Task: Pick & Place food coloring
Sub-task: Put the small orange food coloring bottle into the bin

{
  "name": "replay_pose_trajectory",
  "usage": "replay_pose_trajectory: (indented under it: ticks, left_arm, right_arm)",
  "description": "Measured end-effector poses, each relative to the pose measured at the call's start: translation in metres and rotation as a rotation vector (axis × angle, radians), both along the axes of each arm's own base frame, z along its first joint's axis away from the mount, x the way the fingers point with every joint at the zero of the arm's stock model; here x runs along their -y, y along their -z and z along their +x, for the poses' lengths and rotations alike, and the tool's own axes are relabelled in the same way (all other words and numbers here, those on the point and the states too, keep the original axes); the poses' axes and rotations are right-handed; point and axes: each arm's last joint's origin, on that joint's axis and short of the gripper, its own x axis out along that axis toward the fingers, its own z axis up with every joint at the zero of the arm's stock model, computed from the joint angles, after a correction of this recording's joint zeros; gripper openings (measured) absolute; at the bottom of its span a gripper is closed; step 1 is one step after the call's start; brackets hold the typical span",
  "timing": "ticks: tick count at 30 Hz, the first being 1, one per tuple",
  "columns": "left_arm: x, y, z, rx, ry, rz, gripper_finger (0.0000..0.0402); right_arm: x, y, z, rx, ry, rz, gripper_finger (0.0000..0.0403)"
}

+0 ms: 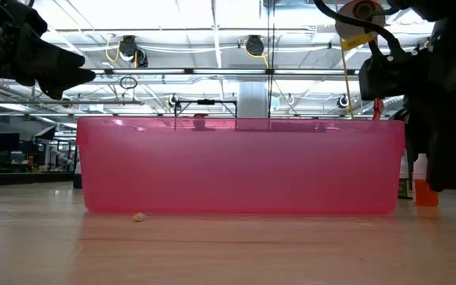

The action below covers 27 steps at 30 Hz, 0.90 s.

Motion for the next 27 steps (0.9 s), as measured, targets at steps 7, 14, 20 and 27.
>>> replay_pose_trajectory:
  ticks: [7, 14, 20, 27]
  left_arm:
    - [0.0, 0.0, 0.0, 0.0, 0.0, 0.0, 0.0232]
    - [0.0, 0.0, 0.0, 0.0, 0.0, 0.0, 0.0232]
    - [0.0, 0.0, 0.0, 0.0, 0.0, 0.0, 0.0232]
    - [0.0, 0.0001, 0.0, 0.0, 0.0, 0.0, 0.0232]
  right_arm:
    - [0.0017, 0.0076, -0.0031, 0.014, 0.001, 0.007, 0.0161]
    - [0.0009, 0.007, -0.0016, 0.032, 0.001, 0.016, 0.0152]
    - [-0.0002, 0.0062, 0.0004, 0.053, -0.005, 0.025, 0.0127]
    - [-0.0002, 0.0062, 0.0005, 0.054, -0.021, 0.019, 0.0068]
